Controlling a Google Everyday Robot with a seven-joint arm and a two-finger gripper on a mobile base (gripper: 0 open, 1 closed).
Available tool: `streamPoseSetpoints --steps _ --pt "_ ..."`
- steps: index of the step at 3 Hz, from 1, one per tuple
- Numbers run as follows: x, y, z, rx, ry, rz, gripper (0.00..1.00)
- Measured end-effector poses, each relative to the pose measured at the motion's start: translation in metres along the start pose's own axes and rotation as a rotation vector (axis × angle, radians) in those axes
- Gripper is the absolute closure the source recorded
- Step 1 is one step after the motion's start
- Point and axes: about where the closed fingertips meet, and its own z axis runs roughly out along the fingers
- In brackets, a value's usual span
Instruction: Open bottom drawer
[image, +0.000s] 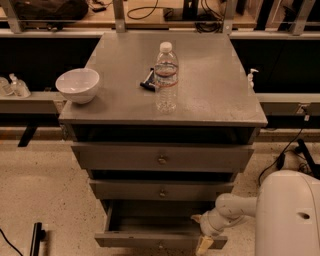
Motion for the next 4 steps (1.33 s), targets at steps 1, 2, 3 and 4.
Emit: streamPoseSetpoints --steps 1,2,3,4 --pt "0.0052 -0.0101 -0.0140 0.044 0.009 0.019 0.41" --pt "0.0095 -0.0181 -0.0230 0.083 0.004 0.025 0.65" --pt "0.0087 -0.0163 -0.0207 0.077 0.003 0.025 0.88" --pt "0.0083 -0.0153 -0.0193 0.074 0.001 0.025 1.00"
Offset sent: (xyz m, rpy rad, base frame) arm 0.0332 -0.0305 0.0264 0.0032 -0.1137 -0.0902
